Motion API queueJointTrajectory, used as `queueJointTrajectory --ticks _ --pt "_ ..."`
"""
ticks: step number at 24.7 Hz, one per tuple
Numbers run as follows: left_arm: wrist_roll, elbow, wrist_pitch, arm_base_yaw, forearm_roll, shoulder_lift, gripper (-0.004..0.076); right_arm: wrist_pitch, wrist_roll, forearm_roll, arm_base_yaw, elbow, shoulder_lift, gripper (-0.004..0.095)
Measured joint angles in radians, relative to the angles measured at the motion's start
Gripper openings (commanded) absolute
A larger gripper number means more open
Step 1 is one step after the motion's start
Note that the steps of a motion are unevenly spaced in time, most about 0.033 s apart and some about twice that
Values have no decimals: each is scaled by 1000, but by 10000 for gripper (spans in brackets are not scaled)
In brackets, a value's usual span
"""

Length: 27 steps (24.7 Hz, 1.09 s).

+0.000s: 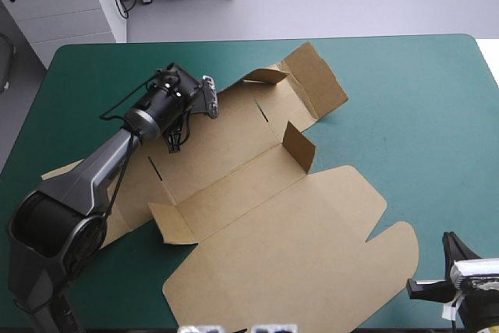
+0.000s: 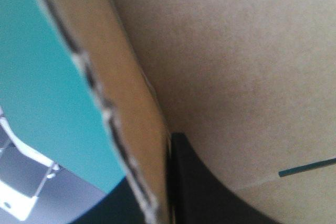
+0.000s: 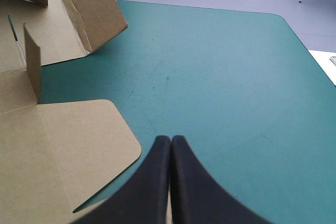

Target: Fold the box

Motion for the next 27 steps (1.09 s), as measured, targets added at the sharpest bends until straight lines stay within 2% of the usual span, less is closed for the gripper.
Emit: queueJointTrajectory --ticks 2,6,9,16,27 --pt "-11 0 -30 -54 95 9 -8 0 0 0 0 0 0 -19" --pt "-122 0 -240 -156 299 13 -8 0 0 0 0 0 0 -19" --pt "-207 0 -328 -204 426 14 -8 0 0 0 0 0 0 -19" --pt "-279 40 -327 -262 416 -23 -8 0 0 0 0 0 0 -19" --pt "-504 361 -354 -398 623 -224 -8 0 0 0 0 0 0 -19"
